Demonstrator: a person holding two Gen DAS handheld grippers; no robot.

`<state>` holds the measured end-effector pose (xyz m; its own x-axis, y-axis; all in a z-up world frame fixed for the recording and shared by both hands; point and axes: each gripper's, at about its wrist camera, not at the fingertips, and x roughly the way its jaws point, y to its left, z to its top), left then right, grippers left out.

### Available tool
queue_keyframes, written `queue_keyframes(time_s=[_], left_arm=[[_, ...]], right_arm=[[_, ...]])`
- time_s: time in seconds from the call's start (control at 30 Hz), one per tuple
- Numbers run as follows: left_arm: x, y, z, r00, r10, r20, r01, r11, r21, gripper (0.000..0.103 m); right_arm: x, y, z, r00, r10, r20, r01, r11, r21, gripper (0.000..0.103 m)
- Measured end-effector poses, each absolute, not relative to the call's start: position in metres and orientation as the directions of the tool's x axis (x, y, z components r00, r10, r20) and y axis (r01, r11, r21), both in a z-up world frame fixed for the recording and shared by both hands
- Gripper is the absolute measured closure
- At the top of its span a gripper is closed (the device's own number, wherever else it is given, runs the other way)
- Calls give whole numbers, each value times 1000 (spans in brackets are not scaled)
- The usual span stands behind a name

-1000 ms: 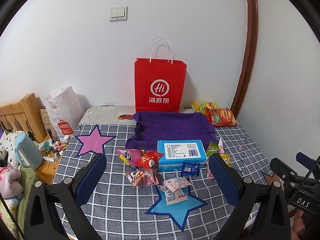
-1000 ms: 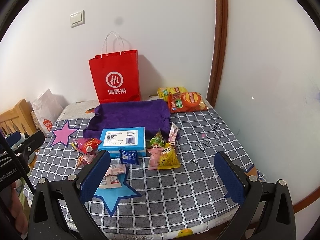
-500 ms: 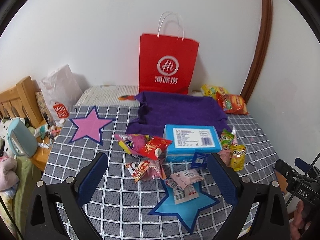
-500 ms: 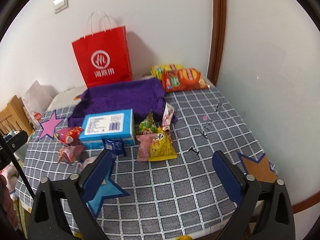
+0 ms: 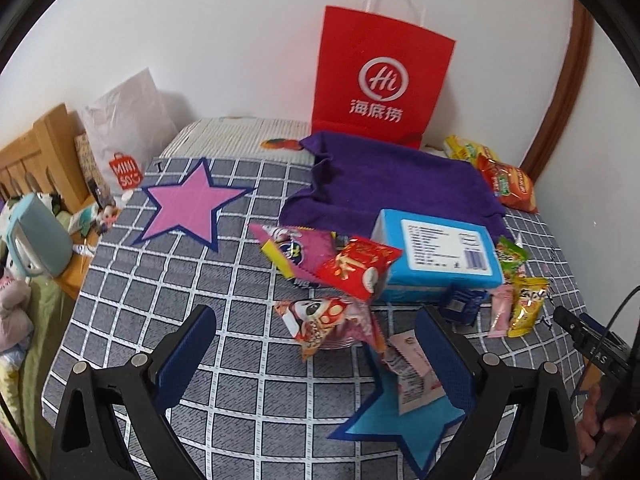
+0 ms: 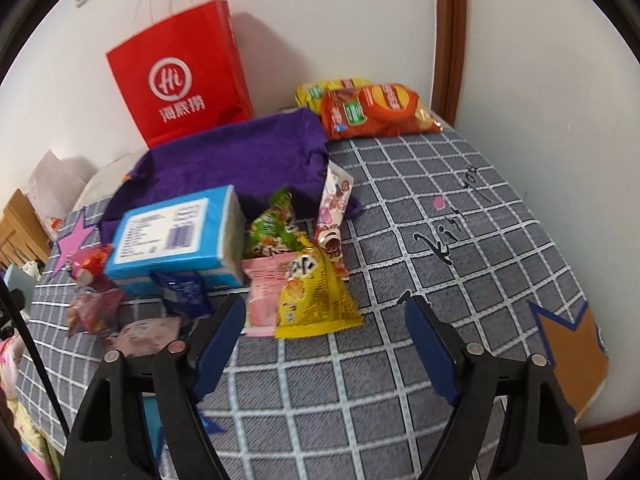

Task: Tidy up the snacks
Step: 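Grasp the yellow chip bag with the right tool while the left tool reaches toward the pink panda-print bag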

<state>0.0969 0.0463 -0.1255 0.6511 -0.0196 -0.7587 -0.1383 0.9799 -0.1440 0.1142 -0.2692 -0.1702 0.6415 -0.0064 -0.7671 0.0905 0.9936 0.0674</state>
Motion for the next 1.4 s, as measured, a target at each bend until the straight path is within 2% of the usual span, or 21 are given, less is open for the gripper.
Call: queue_keyframes(time_s=[0.1,0.5,0.57,0.67,0.8,1.07,1.13,1.37,1.4], left_arm=[[100,52,-133,639,-9,-769,-145,980,-133,4],[117,66,-155,610,-48,-791,-144,975,-170,4],[120,67,-156,610,-55,-791,-141,974,-176,4],[124,67,-160,610,-71,-789,-129,974,-187,4],[129,64,-163,613,-96,-784,-104,974,-201,4],[148,46,-161,615,-119,-780,-43,982,-183,4],[154,40,-159,619,-129,-774,-13,985,-174,8],[177,30,-164,595,-207,-777,79,977,-200,10],[180,29,-167,587,-214,-780,85,975,-204,13]], right_arm=[[128,-272,-185,619,-7,-785,91,994,63,27],[161,-272,-214,595,37,-803,73,992,100,31],[166,-270,-218,596,36,-802,67,993,94,35],[171,-268,-224,585,44,-810,48,995,89,51],[170,-268,-225,598,37,-801,43,996,79,57],[154,-270,-208,635,39,-772,55,994,95,58],[150,-271,-203,643,39,-765,54,994,96,58],[141,-275,-194,659,33,-751,60,994,96,58],[142,-276,-193,660,30,-751,61,994,93,58]])
